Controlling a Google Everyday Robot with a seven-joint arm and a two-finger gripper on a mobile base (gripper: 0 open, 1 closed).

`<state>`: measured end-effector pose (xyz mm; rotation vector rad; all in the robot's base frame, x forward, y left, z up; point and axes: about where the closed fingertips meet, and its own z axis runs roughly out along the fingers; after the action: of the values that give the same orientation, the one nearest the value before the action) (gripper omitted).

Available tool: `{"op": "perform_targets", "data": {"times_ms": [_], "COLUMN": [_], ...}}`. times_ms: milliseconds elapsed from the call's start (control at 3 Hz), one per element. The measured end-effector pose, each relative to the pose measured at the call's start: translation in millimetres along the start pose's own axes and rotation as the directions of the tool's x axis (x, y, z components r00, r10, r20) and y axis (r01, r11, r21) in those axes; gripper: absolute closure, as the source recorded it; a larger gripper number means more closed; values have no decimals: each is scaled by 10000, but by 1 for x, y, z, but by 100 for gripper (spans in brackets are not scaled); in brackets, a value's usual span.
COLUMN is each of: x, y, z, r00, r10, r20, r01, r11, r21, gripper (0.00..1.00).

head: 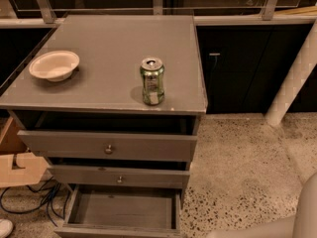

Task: Close bottom drawer

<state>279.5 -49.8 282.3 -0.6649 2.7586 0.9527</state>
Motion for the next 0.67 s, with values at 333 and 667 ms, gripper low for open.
{"op": "perform_targets", "data": {"times_ms": [333,667], "x": [-8,-12], "y": [-12,-21], "z": [8,13], "r00": [9968,9916], "r10": [218,392], "r20": [767,1230], "r01": [-239,-444], "r11": [9994,9982], "r21": [265,398], "gripper": [100,100]}}
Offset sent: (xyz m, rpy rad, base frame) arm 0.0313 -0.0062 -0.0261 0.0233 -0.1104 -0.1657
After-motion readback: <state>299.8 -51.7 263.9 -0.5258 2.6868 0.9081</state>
